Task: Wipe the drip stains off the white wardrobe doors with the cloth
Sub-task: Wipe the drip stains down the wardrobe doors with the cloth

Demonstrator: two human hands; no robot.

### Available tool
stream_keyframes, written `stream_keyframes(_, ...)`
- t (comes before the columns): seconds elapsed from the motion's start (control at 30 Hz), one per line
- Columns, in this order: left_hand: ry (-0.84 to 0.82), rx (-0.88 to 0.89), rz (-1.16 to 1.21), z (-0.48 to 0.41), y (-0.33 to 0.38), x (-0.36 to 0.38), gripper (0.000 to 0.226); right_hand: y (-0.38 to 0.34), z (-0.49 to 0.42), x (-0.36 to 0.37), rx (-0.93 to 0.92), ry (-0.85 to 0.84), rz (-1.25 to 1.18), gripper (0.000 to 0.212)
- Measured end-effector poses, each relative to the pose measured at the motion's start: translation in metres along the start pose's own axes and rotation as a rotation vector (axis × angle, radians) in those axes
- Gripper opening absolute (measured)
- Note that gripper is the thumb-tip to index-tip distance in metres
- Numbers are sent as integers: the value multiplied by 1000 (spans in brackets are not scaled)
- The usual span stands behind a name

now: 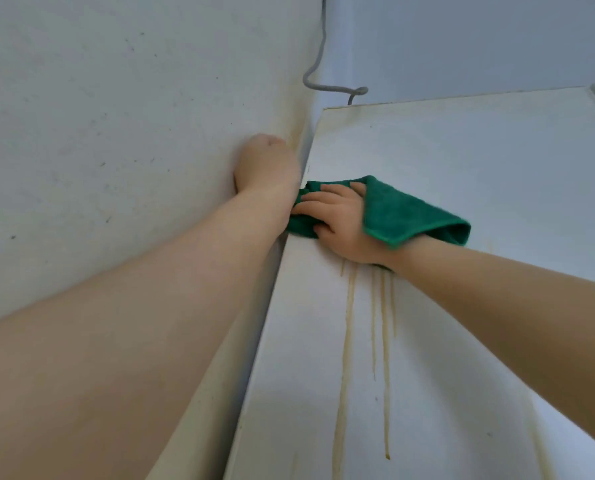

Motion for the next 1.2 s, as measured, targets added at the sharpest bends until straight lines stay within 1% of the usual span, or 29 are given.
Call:
stream_keyframes(0.07, 48, 79, -17, -3, 18, -6, 39, 18, -6, -9, 69, 43, 41, 51)
stream_keyframes(0.13, 33, 139, -45, -3, 29, -8, 42, 37, -16, -8, 187, -3, 105, 45)
stream_keyframes(0.23, 28, 204, -63, 0, 33, -8, 44, 45, -31, -4, 285, -66, 159, 46)
stream_keyframes(0.33, 39, 242, -63, 0, 29, -6, 42, 47, -50, 6, 366, -76, 62, 48)
stream_keyframes(0.37, 39, 260, -63, 0, 28, -6, 42, 46, -55, 8, 368, -48, 26, 47)
stream_keyframes(0.43, 50, 310, -93, 2, 27, -7, 42, 40, -58, 11, 305, 18, -15, 45)
stream_keyframes(0.5, 52, 384, -142, 5, 27, -8, 43, 24, -40, 11, 215, 29, -22, 44)
stream_keyframes(0.53, 42, 418, -167, 7, 27, -8, 43, 11, -23, 12, 156, 41, -33, 47)
stream_keyframes(0.57, 31, 460, -195, 7, 27, -9, 43, -5, -8, 11, 57, 93, -49, 53)
stream_keyframes(0.6, 17, 500, -235, 9, 27, -10, 43, -21, 8, 7, -43, 109, -54, 56)
stream_keyframes(0.63, -2, 533, -276, 9, 26, -9, 43, -27, 16, 4, -128, 89, -40, 55)
stream_keyframes(0.67, -29, 564, -317, 11, 26, -9, 43, -23, 17, 3, -156, 31, -13, 51)
stream_keyframes(0.7, -62, 598, -362, 15, 27, -8, 43, -8, 13, 2, -93, -31, -7, 48)
stream_keyframes(0.73, -92, 633, -405, 17, 25, -7, 42, 10, 4, 0, 34, -77, -20, 47)
stream_keyframes(0.77, -129, 670, -459, 21, 24, -4, 42, 27, 0, -7, 173, -85, -32, 49)
stream_keyframes(0.8, -167, 708, -526, 22, 21, -3, 42, 35, -1, -11, 269, -72, -28, 50)
stream_keyframes(0.83, -211, 738, -612, 23, 16, -3, 42, 30, 1, -13, 289, -72, -7, 51)
stream_keyframes(0.9, -316, 778, -799, 29, 6, 3, 41, 9, 18, -6, 155, -126, 0, 50)
stream_keyframes(0.93, -366, 790, -882, 32, 1, 5, 40, 1, 27, -5, 61, -109, -28, 48)
stream_keyframes(0.97, -416, 797, -951, 37, -5, 7, 40, 4, 33, -8, 4, -48, -40, 48)
stream_keyframes(1.0, -465, 803, -1005, 42, -10, 9, 40, 20, 34, -17, 32, 2, -14, 48)
stream_keyframes(1.07, -531, 816, -1056, 50, -18, 11, 44, 66, 38, -29, 225, 13, 75, 48)
stream_keyframes(1.1, -549, 821, -1041, 52, -21, 12, 46, 86, 43, -34, 329, -6, 120, 48)
stream_keyframes(1.13, -554, 818, -1000, 55, -22, 11, 47, 96, 49, -39, 386, -24, 140, 47)
stream_keyframes(1.2, -561, 755, -914, 63, -30, 12, 48, 83, 61, -46, 377, -47, 143, 48)
Point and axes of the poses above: each hand's wrist, its own z-axis away from the middle knuckle, its own x-axis out of the palm, y = z × x, the point moved 6 cm from there along -z, towards the middle knuckle, and after that the axes turned 9 degrees about y, right-handed, at the moved point
